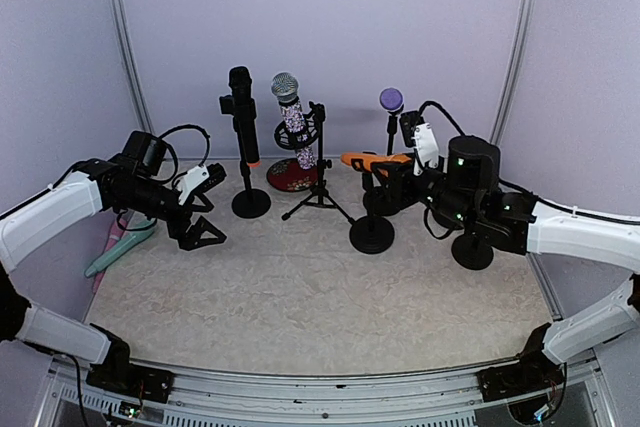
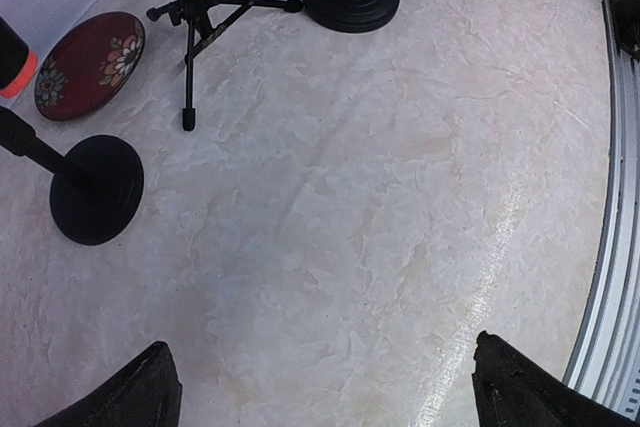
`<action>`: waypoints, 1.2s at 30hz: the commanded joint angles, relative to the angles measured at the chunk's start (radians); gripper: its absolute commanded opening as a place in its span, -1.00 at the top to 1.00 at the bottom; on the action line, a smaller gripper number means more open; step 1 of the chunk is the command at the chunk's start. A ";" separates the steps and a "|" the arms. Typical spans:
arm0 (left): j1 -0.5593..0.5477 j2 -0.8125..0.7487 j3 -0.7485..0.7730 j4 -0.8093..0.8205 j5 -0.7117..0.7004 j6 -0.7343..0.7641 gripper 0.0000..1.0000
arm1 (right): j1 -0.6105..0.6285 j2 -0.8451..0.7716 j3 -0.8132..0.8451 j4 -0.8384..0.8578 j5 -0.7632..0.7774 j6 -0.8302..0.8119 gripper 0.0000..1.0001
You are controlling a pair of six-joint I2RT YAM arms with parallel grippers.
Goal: Remove the microphone from the stand
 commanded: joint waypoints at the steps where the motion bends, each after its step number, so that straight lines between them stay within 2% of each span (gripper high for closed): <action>1: -0.006 -0.005 0.023 0.006 0.003 -0.013 -0.98 | 0.059 0.028 0.077 0.051 0.029 -0.041 0.60; 19: -0.006 -0.023 0.048 0.030 0.035 -0.074 -0.97 | 0.281 0.233 0.353 0.050 0.086 -0.092 0.87; 36: -0.006 -0.051 0.052 0.113 -0.051 -0.153 -0.80 | 0.337 0.447 0.520 0.227 -0.022 0.098 1.00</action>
